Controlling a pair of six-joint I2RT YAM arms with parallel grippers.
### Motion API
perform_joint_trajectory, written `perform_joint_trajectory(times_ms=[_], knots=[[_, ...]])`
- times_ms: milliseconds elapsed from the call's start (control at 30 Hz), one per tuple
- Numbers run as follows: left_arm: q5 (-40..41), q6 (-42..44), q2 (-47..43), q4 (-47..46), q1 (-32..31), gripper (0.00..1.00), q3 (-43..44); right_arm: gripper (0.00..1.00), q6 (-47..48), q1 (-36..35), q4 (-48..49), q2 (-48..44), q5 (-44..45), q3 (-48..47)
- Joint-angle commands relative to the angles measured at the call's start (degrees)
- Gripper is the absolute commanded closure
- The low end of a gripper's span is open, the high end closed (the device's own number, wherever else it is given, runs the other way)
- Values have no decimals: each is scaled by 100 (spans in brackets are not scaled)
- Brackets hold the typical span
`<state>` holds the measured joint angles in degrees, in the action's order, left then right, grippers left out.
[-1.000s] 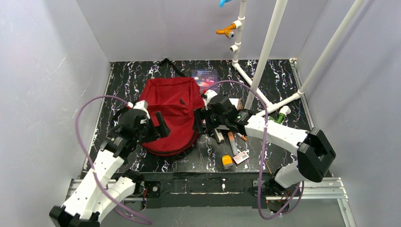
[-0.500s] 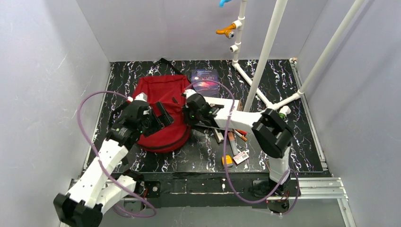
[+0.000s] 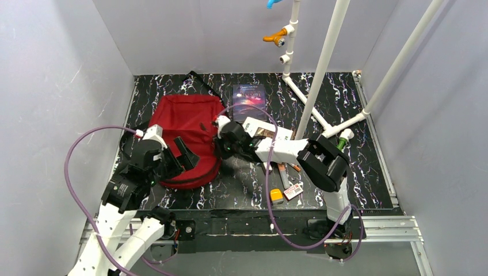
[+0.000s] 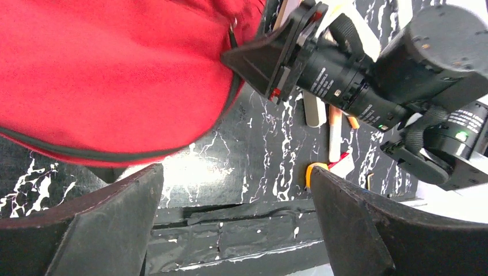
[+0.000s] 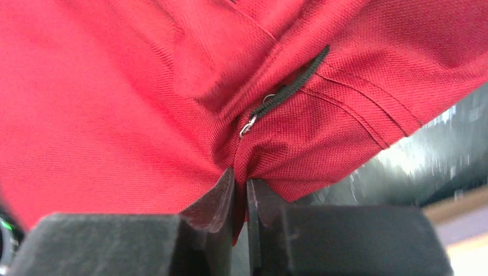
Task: Pack the student bag
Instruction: Adjust the student bag at the center of the board.
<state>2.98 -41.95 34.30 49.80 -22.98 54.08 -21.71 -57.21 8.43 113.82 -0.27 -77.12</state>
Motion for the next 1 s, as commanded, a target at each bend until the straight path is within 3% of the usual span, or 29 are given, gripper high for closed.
perform_joint_trajectory(times_ms=[0,167,300,400,567,633,767,967], knots=[[-296,258,430,-39,39,2,-147,74,42,369,207,-528,-155,893],[-708,825,1316,-659,45,11,-232,44,401,953,-395,-1016,-662,885],[-789,1251,2508,-875,78,18,390,35,572,957,-753,-1278,-931,625],[-868,1358,3250,-1454,343,24,521,35,327,964,-437,-1432,-922,800],[-2445,826,4727,-2244,1767,41,743,43,-52,966,-139,-1210,-930,756],[-2618,819,5191,-2360,2030,43,884,47,-158,974,-19,-1049,-872,713],[-3157,1036,5733,-2463,2233,48,864,53,-134,990,-7,-700,-495,468],[-3344,1077,5701,-2726,2246,47,550,59,94,1061,-272,-78,-350,-135]])
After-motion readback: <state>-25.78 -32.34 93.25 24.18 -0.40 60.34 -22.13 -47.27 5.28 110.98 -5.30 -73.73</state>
